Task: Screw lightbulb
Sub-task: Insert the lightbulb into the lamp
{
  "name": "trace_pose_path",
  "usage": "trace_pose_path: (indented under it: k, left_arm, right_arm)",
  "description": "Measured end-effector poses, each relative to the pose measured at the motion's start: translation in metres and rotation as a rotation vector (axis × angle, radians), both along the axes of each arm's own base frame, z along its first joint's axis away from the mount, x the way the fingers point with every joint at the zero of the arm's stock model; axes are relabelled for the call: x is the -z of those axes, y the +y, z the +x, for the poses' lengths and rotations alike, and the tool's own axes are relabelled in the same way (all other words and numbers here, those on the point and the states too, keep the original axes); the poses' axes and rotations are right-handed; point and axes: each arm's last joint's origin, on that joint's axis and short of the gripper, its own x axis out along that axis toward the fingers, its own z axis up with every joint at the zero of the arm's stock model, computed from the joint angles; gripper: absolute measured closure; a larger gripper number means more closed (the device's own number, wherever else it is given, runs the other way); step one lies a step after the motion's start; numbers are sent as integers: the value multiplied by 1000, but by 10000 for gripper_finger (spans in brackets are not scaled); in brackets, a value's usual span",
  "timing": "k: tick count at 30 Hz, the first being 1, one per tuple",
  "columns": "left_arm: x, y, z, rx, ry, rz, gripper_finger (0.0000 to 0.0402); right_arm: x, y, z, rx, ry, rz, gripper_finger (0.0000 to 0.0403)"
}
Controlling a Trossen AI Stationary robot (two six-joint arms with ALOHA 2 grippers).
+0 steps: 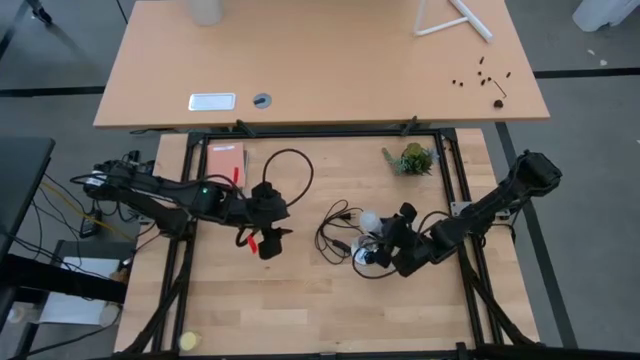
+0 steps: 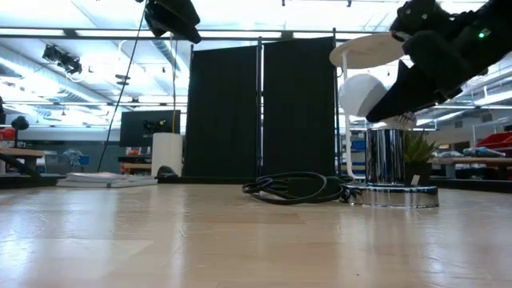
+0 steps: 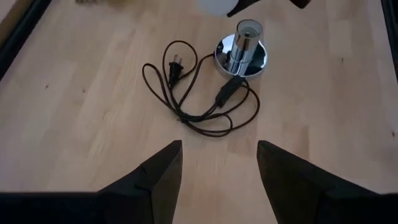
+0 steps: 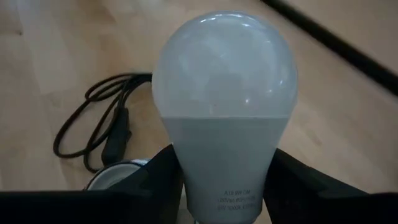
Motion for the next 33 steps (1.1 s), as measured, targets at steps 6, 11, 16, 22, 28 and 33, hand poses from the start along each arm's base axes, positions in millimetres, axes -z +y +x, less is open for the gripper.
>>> trace_pose_path:
  k: [6, 11, 16, 22, 28, 33]
  left_arm:
    - [6, -1, 6, -28, 15, -10, 173]
    - [9, 0, 8, -79, 13, -17, 152]
    - [9, -1, 10, -91, -2, -50, 123]
    - [13, -2, 20, -69, -14, -36, 102]
    - [23, -6, 35, -26, -30, -17, 107]
    - [29, -8, 47, -10, -60, -6, 112]
  right_arm:
    - [1, 5, 1, 19, -47, -66, 206]
    - [1, 5, 2, 7, -41, -87, 206]
    - [-2, 8, 6, -15, -64, -112, 206]
    - [-9, 12, 12, -49, -112, -134, 206]
    - [-15, 22, 12, -63, -183, -147, 206]
    - [-16, 35, 6, -109, -219, -119, 206]
